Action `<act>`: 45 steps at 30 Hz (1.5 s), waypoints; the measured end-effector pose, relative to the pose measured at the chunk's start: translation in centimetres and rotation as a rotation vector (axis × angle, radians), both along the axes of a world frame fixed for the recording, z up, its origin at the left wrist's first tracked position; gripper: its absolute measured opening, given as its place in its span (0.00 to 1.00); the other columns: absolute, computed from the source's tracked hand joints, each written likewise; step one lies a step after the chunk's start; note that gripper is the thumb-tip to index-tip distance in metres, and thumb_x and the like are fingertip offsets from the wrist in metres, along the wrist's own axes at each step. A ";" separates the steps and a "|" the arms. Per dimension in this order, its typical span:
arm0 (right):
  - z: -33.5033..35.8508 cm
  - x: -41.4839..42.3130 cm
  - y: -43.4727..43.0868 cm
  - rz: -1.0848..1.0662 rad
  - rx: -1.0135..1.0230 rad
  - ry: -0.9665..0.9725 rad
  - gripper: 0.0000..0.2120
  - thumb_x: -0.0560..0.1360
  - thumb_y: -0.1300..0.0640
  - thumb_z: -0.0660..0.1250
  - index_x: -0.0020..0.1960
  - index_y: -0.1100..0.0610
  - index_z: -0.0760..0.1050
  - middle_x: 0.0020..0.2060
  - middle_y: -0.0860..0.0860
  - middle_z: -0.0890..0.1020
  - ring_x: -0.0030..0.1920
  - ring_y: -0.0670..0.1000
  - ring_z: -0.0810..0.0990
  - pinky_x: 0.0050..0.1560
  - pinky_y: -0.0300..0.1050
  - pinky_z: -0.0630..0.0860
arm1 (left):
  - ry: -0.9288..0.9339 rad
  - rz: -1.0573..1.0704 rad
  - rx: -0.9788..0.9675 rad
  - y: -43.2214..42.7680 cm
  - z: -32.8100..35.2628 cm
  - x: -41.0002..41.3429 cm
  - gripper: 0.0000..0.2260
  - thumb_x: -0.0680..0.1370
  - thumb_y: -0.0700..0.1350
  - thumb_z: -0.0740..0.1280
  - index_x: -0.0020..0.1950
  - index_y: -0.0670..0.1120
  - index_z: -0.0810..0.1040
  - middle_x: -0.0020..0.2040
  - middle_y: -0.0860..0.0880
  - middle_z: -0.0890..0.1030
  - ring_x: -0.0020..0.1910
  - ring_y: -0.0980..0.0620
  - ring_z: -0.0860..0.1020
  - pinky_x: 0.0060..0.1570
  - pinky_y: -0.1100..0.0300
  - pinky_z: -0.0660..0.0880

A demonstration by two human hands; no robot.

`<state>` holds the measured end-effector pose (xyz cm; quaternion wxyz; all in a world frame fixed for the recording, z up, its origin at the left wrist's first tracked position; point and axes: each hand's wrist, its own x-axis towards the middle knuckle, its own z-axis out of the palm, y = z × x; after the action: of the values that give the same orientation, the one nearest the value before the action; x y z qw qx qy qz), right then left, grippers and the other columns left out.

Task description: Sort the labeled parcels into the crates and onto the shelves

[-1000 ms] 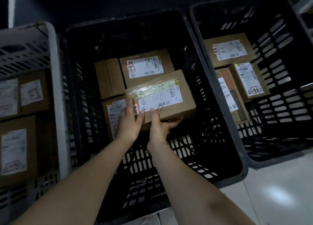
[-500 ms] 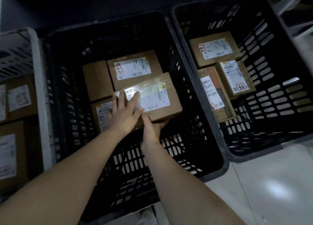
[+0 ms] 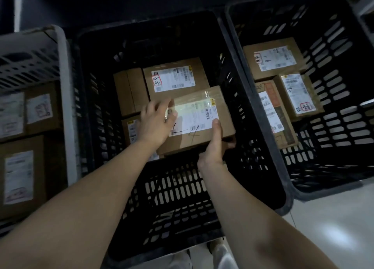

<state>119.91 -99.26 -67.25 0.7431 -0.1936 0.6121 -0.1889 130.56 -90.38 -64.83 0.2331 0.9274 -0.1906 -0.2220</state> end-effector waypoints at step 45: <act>3.8 1.2 -2.5 0.996 -1.127 0.628 0.53 0.66 0.32 0.70 0.76 0.41 0.39 0.73 0.58 0.55 0.70 0.61 0.64 0.61 0.63 0.72 | 0.388 0.507 0.111 2.7 -5.2 -3.7 0.48 0.68 0.53 0.73 0.75 0.64 0.40 0.76 0.49 0.37 0.74 0.37 0.44 0.70 0.36 0.55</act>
<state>121.09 -101.75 -63.46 0.3249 -0.8317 0.4471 -0.0530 126.91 -87.71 -70.03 0.2622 0.8969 0.1070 -0.3396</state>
